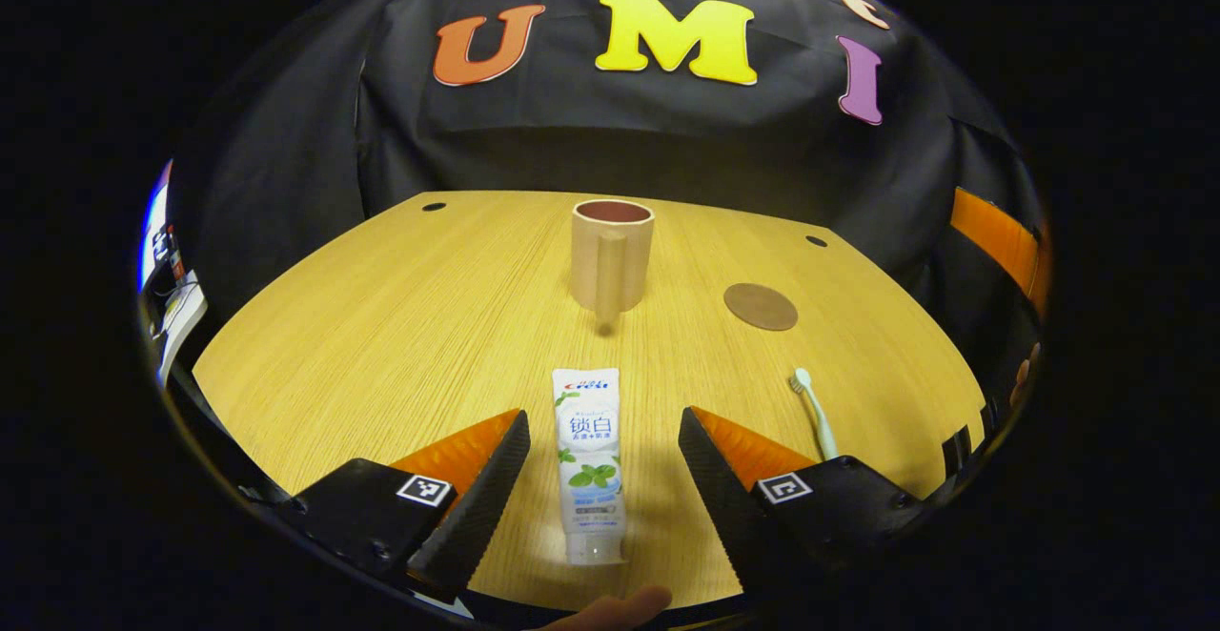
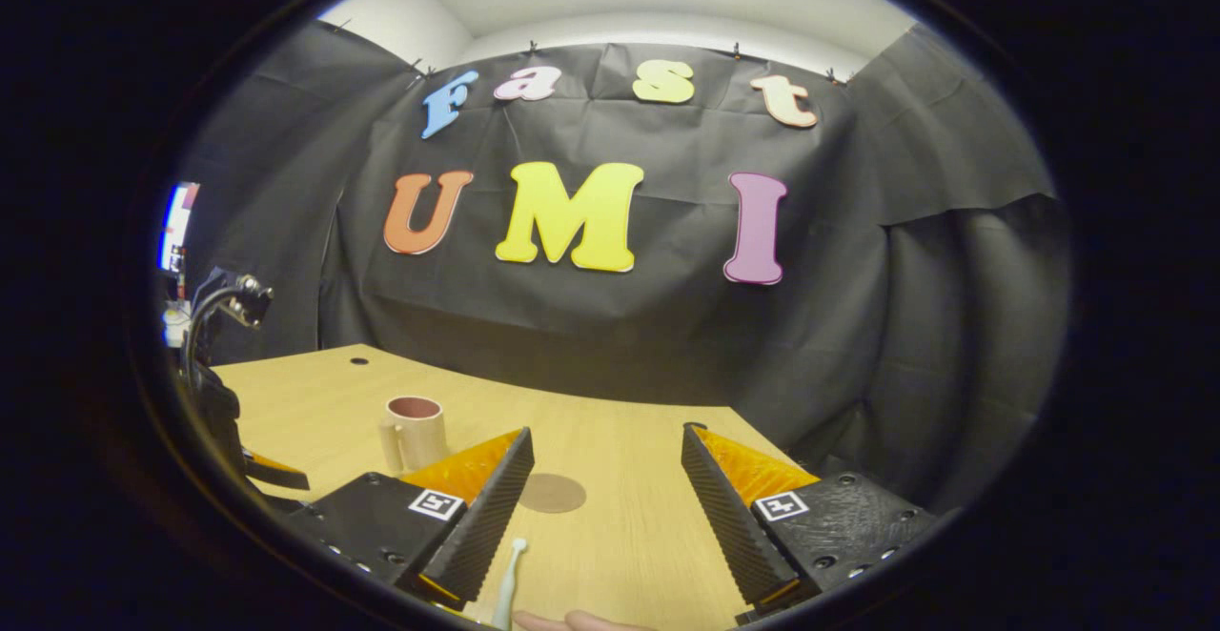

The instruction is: Put the toothbrush and toothpaste on the desktop into the cup, then pick up the cup and place it on the coaster on the desktop.

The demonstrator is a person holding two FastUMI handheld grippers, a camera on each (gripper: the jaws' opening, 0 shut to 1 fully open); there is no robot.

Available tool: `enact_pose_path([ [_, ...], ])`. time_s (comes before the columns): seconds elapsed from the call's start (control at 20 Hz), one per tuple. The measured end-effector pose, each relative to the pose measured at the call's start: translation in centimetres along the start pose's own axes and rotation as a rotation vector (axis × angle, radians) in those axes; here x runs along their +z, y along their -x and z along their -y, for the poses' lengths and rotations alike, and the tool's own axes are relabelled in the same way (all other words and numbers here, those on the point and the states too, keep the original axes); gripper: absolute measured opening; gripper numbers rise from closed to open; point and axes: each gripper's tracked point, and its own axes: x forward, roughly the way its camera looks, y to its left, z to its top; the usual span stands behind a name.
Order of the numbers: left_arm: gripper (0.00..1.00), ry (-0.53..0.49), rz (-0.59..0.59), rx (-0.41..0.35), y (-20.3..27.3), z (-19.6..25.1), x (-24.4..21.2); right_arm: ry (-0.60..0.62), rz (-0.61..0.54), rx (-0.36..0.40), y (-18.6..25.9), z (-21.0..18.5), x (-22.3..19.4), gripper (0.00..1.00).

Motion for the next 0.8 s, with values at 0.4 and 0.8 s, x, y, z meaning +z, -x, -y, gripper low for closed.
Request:
enact_pose_path([
  [0.4, 0.93, -0.042, -0.093, -0.027, -1.0, 0.7, -3.3, 0.015, -0.028, 0.019, -0.2, -0.5, -0.9, 0.95],
  [0.8, 0.78, -0.03, -0.083, 0.033, -1.1, -0.6, -3.2, -0.004, -0.064, 0.032, -0.6, -0.8, -1.9, 0.96],
])
